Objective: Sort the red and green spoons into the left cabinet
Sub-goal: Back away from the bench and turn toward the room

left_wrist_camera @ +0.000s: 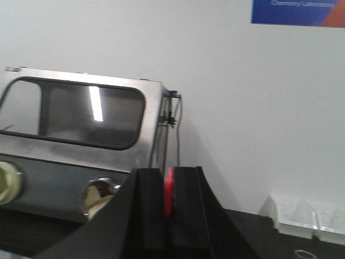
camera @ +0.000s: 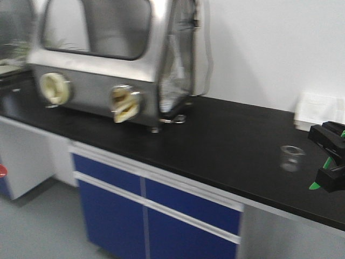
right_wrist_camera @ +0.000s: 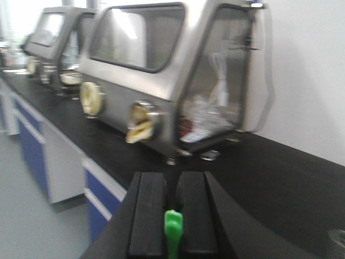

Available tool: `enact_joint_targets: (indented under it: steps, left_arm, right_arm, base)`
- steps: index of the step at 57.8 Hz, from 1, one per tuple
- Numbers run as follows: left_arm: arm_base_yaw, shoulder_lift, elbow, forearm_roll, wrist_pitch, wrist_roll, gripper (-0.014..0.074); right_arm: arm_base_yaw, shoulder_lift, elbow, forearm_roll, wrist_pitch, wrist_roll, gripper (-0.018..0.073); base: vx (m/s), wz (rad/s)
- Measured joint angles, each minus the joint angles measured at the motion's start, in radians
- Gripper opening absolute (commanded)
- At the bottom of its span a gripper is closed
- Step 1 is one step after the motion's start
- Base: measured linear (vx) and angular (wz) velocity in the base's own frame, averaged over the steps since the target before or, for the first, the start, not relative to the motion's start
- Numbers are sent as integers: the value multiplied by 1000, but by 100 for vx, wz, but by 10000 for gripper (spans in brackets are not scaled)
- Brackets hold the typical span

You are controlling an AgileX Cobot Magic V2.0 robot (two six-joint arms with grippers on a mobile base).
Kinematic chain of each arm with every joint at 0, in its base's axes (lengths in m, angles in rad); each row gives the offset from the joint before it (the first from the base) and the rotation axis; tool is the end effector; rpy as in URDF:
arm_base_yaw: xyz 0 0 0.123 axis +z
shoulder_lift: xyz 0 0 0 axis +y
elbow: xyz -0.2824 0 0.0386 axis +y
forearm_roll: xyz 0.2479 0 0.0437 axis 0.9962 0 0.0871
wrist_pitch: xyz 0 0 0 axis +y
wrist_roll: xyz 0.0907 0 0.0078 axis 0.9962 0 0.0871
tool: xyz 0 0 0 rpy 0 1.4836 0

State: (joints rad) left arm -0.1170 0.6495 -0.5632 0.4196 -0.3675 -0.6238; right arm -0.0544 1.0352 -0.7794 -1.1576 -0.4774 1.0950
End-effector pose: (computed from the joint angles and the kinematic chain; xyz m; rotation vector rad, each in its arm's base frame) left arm 0.1317 -0.0288 0.3765 0.0590 1.2436 -0.3912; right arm 0.2243 0.0260 0.3680 -0.3164 1.5116 0.2760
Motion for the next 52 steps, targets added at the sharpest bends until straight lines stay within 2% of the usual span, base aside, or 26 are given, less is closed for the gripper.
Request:
enact_joint_targets:
  steps: [22,52]
  left_arm:
    - [0,0,0,0,0,0,-6]
    - [0,0,0,0,0,0,-6]
  right_arm:
    - [0,0,0,0,0,0,-9]
    - [0,0,0,0,0,0,-9]
  base:
    - [5,75]
    - [17,64]
